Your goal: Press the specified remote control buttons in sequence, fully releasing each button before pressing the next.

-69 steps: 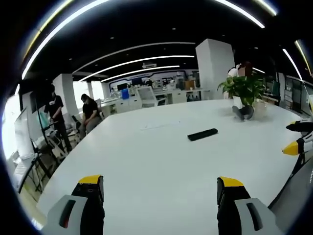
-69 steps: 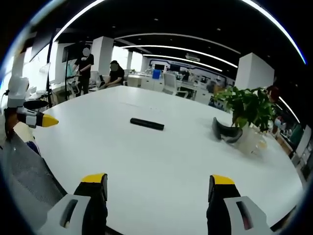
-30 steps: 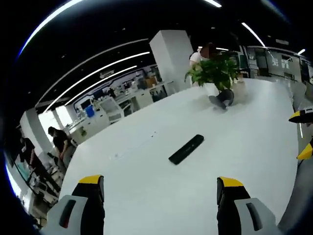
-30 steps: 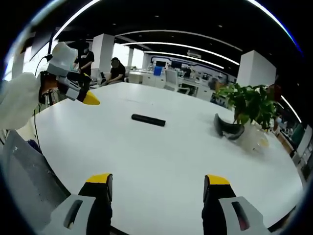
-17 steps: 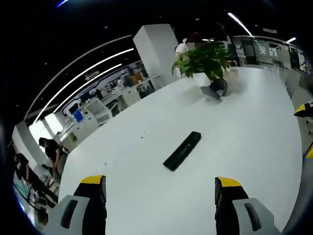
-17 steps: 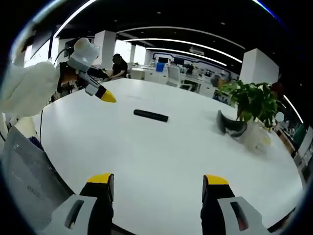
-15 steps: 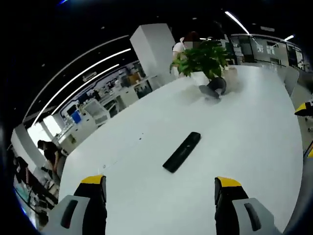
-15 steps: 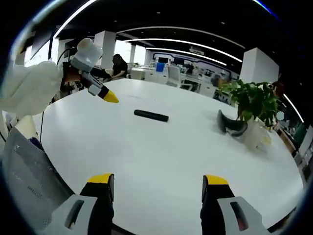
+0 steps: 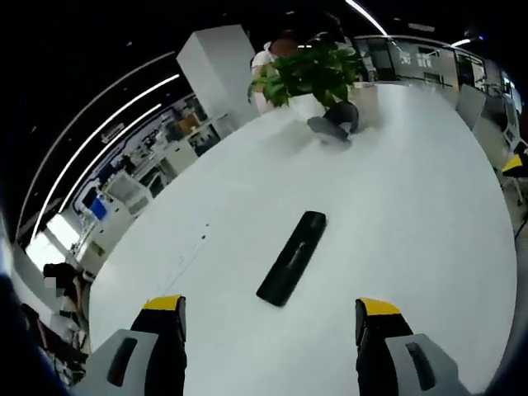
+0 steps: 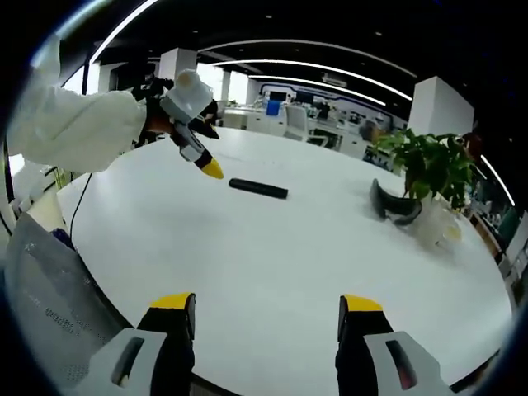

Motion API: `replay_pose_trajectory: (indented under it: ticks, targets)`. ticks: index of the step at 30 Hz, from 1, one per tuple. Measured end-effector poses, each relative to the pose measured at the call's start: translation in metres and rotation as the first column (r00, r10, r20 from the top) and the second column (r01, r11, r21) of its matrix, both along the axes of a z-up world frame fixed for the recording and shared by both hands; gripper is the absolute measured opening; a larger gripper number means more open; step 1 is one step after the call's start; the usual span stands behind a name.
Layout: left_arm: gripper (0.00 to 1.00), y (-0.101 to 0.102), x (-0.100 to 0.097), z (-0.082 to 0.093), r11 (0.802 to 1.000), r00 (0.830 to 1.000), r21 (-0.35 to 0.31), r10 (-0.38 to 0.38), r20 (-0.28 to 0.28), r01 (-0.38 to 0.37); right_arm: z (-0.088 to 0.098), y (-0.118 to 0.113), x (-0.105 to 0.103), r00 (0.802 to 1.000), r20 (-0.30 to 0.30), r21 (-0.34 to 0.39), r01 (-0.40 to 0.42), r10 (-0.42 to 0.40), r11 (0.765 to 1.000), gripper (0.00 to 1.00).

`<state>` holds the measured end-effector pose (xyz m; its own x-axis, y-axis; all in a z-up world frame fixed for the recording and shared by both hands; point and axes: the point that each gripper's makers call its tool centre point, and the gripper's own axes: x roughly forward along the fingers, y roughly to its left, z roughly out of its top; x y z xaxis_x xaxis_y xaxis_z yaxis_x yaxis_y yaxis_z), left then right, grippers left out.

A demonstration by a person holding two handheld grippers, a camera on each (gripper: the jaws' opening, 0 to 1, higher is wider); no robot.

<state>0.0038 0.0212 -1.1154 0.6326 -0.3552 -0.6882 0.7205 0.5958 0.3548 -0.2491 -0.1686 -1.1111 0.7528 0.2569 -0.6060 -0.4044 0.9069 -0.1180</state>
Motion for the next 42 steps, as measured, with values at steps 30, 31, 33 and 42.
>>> replay_pose_trajectory:
  ticks: [30, 31, 33, 42]
  targets:
    - [0.59, -0.023, 0.034, -0.073, 0.965, 0.933, 0.111, -0.194, -0.304, 0.237, -0.018, 0.003, -0.006, 0.996, -0.090, -0.003, -0.024, 0.024, 1.000, 0.65]
    - [0.58, -0.024, 0.032, -0.074, 0.964, 0.924, 0.102, -0.203, -0.323, 0.247, -0.018, 0.003, -0.006, 0.996, -0.090, -0.002, -0.025, 0.025, 1.000, 0.65]
    - [0.53, -0.025, 0.027, -0.077, 0.968, 0.904, 0.074, -0.196, -0.381, 0.241, -0.019, 0.004, -0.007, 0.995, -0.091, -0.002, -0.029, 0.029, 1.000, 0.64]
    - [0.56, -0.021, 0.031, -0.082, 0.972, 0.872, -0.004, -0.212, -0.441, 0.234, -0.020, 0.004, -0.007, 0.995, -0.091, -0.007, -0.032, 0.031, 0.999, 0.63]
